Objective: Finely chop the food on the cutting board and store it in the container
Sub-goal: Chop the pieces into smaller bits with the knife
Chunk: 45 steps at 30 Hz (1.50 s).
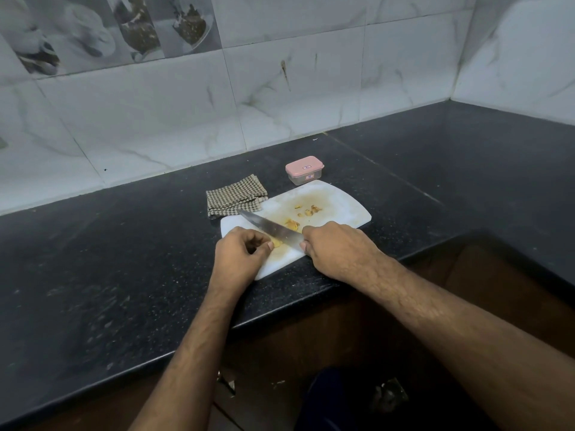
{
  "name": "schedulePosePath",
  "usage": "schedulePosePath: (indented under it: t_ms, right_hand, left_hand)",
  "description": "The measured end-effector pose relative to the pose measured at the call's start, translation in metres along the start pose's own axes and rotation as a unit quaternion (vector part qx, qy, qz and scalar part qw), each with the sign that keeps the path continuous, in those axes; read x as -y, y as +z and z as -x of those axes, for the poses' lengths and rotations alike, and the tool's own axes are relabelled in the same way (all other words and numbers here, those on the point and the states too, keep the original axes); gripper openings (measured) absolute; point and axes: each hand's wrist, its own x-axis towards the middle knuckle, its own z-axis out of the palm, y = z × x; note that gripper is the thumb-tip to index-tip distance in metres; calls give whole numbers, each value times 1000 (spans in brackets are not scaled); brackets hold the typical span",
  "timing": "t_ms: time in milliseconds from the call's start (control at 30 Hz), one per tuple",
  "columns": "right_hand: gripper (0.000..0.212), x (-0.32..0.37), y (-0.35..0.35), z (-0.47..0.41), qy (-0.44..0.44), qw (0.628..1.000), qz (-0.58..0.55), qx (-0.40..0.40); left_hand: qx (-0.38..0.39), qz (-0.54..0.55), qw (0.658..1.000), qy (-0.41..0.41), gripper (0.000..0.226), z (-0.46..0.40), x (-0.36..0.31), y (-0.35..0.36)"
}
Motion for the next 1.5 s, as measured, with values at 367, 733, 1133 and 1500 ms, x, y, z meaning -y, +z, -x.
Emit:
schedulePosePath:
  t_ms: [367,733,1133,1500]
  right_hand:
    - [22,5,-1,-2,-7,1000,30,5]
    - [23,8,1,-7,2,999,23,27]
    - [33,22,-5,-13,-4,996,52,73]
    - [40,28,-6,-16,4,995,34,93]
  left_hand:
    - [-2,-30,999,27,3,-1,2,2]
    - [19,-16,999,20,9,-4,8,3]
    - [32,-18,999,14,8,-5,4,2]
    - [24,-12,999,20,12,-2,6,1]
